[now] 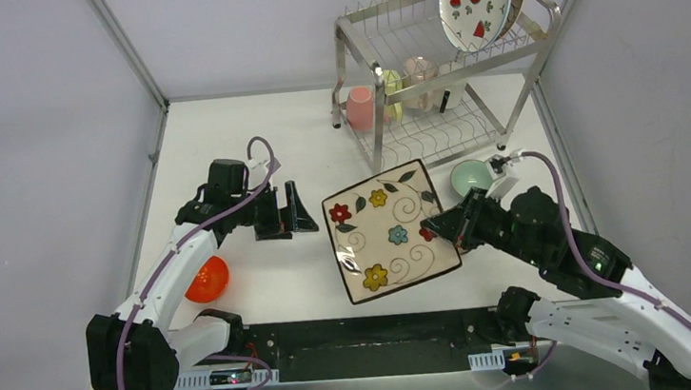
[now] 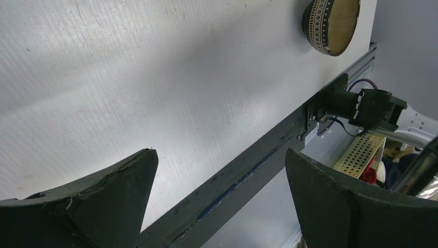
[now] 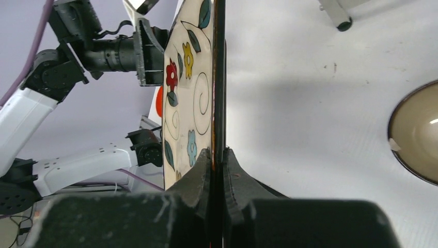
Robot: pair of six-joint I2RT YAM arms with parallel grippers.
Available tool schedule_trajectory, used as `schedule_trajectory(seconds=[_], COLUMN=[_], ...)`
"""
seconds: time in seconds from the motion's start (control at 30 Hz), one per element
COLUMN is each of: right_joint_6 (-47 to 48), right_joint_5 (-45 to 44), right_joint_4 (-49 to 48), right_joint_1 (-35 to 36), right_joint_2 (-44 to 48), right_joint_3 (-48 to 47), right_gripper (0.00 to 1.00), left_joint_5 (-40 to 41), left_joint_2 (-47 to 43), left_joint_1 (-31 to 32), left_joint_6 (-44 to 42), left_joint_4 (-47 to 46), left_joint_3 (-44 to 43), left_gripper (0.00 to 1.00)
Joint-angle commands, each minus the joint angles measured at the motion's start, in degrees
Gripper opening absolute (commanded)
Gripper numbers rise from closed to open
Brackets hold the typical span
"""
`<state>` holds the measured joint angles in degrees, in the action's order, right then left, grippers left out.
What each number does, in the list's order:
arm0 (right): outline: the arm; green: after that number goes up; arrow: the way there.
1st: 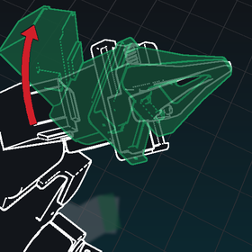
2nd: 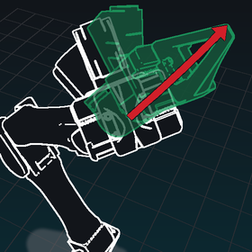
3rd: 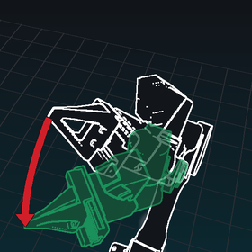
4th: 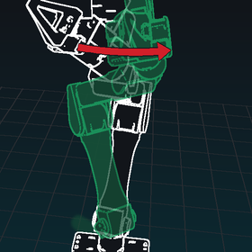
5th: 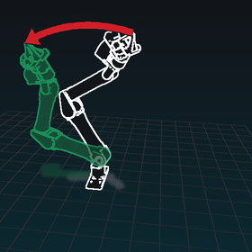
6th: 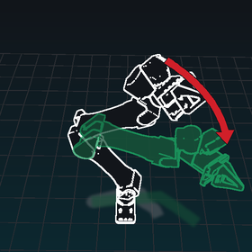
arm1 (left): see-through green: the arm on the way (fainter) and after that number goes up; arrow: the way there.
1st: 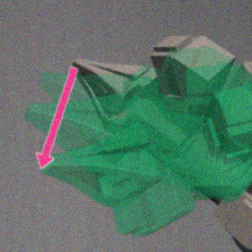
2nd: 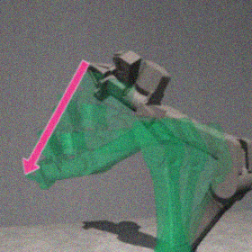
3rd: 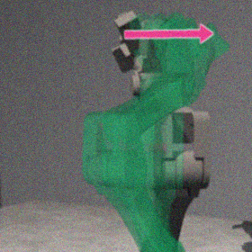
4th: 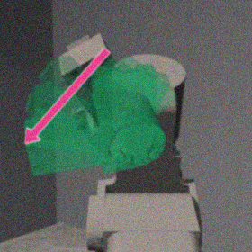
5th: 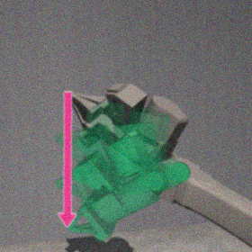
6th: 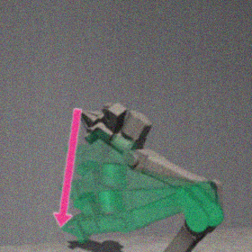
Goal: Load the mixed dishes into the dish rack
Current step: Pick up the plate at the center of the board, then insert the plate into the dish rack.
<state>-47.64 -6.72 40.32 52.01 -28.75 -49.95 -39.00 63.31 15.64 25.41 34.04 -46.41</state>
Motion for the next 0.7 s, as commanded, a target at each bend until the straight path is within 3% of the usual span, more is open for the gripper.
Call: schedule_trajectory(seconds=[0.0,0.37,0.67], right_joint_6=[-4.3,-4.9,0.8], right_joint_5=[5.1,4.2,2.3], right_joint_4=[-22.2,-29.3,-31.6], right_joint_1=[0.1,0.1,0.1], right_joint_2=[-2.3,-10.5,-18.6], right_joint_3=[-9.2,-17.2,-28.3], right_gripper=[0.00,0.00,0.00], left_joint_5=[0.6,-0.8,-1.8], left_joint_2=[-1.2,-1.1,-1.1], left_joint_1=[-0.8,-1.6,-1.6], left_joint_6=[-3.0,-2.4,-3.3], left_joint_4=[0.1,0.0,-0.1], left_joint_3=[-0.8,0.2,0.8], left_gripper=[0.98,0.93,0.91])
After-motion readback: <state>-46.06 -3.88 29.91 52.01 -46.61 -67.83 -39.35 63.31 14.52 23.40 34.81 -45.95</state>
